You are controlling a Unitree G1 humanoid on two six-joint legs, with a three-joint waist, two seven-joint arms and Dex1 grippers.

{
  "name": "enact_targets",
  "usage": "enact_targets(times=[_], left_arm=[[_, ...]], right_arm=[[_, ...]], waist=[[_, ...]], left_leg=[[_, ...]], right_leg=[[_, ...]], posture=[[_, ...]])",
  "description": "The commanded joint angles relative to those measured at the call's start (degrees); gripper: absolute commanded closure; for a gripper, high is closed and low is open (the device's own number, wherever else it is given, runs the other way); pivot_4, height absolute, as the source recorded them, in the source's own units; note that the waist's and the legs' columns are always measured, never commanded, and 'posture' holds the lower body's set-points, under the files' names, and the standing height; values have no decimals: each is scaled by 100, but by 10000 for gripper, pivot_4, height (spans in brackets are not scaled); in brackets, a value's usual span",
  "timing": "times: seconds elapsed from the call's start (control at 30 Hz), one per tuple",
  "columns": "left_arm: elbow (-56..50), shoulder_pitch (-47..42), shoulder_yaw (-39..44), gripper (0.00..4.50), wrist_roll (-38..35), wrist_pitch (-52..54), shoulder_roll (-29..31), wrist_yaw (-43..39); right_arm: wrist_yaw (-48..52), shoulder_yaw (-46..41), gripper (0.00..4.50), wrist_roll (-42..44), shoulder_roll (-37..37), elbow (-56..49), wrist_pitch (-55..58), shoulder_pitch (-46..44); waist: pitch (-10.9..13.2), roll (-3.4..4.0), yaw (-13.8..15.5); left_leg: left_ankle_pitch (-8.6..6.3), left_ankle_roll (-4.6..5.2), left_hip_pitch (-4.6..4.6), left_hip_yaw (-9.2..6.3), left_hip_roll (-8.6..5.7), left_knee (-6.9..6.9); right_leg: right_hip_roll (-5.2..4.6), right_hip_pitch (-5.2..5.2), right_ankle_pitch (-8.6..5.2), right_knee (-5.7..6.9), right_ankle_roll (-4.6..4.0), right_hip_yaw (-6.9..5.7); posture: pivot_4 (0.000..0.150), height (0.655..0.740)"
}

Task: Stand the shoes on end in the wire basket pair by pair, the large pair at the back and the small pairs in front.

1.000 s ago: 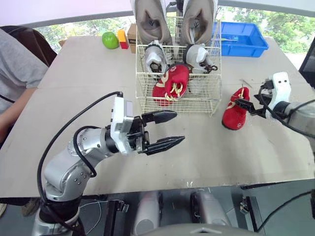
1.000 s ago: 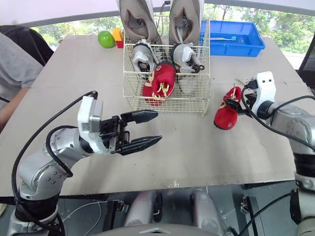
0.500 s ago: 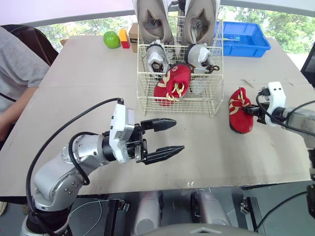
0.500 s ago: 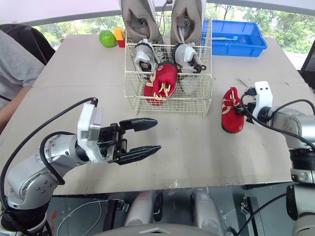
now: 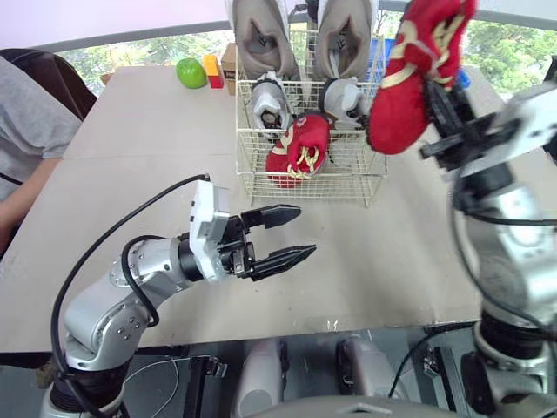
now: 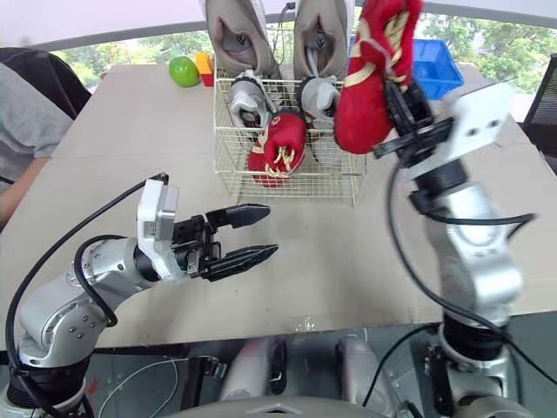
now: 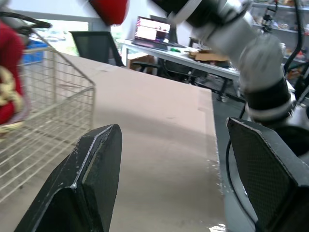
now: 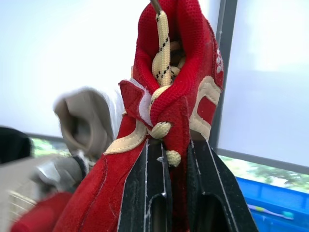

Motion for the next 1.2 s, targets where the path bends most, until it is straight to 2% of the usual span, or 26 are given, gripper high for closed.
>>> enact_targets(times=[0.03,0.2,0.4,0.67,0.9,1.0,1.1,1.2], left_arm=[[-112,-20,295,7501,-62,-85,115,22],[-186,103,430,7501,-103,-33,182,96],[-203,218,420,7501,-56,-91,146,135],[-68,286,330,7501,77,-246,28,57],[-70,389,305,7501,159,-352,-62,7],[-89,467,357,7501,161,-377,-73,5],[-83,558,406,7501,183,-436,-66,-24],[-70,567,368,7501,213,-479,-79,-11]], right_arm=[[-418,369,44711,-959,230,675,-1314,3],[-424,814,44711,-1640,352,1593,-2529,21],[-121,958,44711,-1357,713,2021,-2947,-194],[-113,547,44711,-1493,399,2262,-3139,23],[-342,682,44711,-2053,208,3694,-4188,71],[-90,803,44711,-1791,300,3958,-4249,263],[-54,851,44711,-1810,322,3897,-4316,435],[-294,731,44711,-2045,274,3905,-4458,329]], waist=[[0,0,-4],[1,1,-19],[1,2,-27],[1,2,-6],[-12,-6,-10],[-22,-14,-13],[-51,-40,-15],[-80,-60,-22]], left_leg=[[0,0,-2,1,-2,0],[0,0,0,2,-3,-1],[0,0,3,-2,1,-3],[0,0,3,0,-1,-2],[0,0,13,0,-1,-2],[0,0,35,2,-1,-6],[-3,0,121,10,0,-37],[-3,-1,189,28,0,-89]], right_leg=[[-4,0,0,-2,1,1],[-6,-1,0,-3,1,1],[-1,-1,0,2,-1,0],[-7,2,-9,1,-17,-2],[-5,10,-10,2,-18,0],[-5,31,-12,0,-21,2],[-8,107,-19,-15,-22,7],[-18,132,-30,-18,-40,34]], posture=[[1500,7400],[1500,7400],[1500,7400],[1500,7400],[1500,7400],[1500,7400],[1500,7400],[1500,7400]])
